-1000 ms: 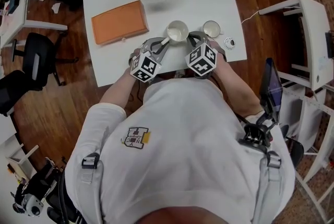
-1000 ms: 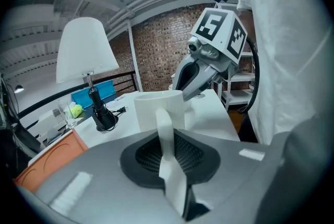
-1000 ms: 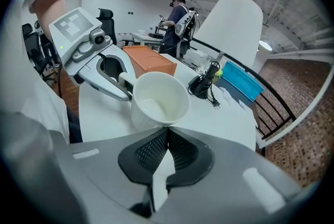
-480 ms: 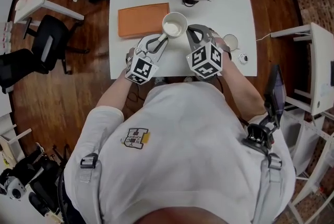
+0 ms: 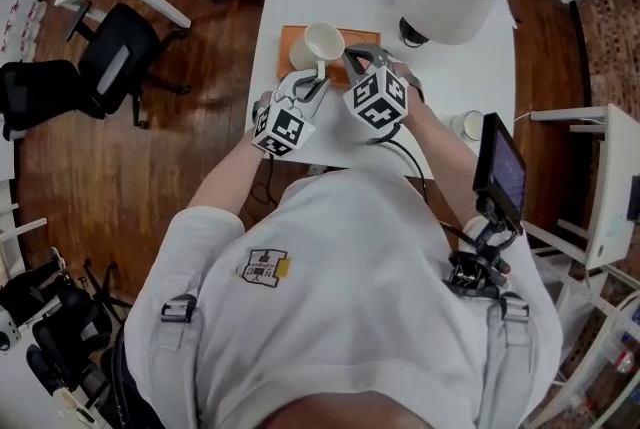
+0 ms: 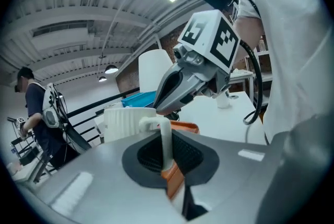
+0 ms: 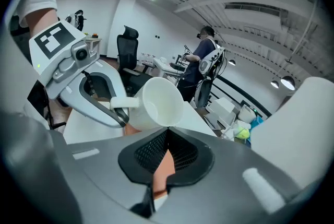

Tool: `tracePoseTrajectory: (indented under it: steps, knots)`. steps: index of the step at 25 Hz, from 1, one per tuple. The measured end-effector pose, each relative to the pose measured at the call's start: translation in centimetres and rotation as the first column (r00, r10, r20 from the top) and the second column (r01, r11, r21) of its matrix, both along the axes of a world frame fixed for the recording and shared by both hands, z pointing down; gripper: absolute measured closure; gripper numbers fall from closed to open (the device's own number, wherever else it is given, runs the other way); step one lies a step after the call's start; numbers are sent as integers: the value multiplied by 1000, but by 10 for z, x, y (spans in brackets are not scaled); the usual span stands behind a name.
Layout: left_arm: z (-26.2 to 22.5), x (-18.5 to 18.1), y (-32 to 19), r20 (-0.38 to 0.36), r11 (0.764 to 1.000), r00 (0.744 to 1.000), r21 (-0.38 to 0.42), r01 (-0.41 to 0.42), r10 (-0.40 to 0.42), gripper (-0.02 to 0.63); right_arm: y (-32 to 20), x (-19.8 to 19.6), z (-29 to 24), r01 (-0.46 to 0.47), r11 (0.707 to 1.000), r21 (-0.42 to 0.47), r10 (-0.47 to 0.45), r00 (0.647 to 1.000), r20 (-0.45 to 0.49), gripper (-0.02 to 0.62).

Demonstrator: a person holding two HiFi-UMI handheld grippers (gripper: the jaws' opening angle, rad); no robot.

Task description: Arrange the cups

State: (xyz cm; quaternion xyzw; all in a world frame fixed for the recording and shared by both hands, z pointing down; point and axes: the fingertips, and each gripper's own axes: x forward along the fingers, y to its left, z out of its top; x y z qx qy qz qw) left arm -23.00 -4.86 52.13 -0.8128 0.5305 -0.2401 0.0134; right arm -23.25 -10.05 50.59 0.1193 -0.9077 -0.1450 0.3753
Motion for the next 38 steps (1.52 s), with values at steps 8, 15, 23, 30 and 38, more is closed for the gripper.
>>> tracePoseTrajectory:
  steps: [8, 15, 23, 30, 38]
  knots:
    - [10, -33, -11, -55, 1000, 998, 12, -16, 16, 594, 1, -46, -11, 17, 1000, 23, -18, 999, 47, 595]
    - [7, -41, -46, -241, 995, 969, 61, 73, -57, 595, -25, -42, -3, -41, 999, 22, 40, 999, 14, 595]
    - [21, -35, -40, -331, 990, 938, 50, 131, -108, 607, -20, -42, 13, -30, 1000, 0, 30, 999, -12, 595]
    - [30, -35, -40, -421, 990, 898, -114, 88, -128, 604, -14, -43, 12, -20, 1000, -9, 20, 1000, -8, 595]
    - [24, -31, -41, -506, 959, 839, -276, 61, -199, 535, -16, -39, 9, -26, 1000, -7, 26, 1000, 1, 594]
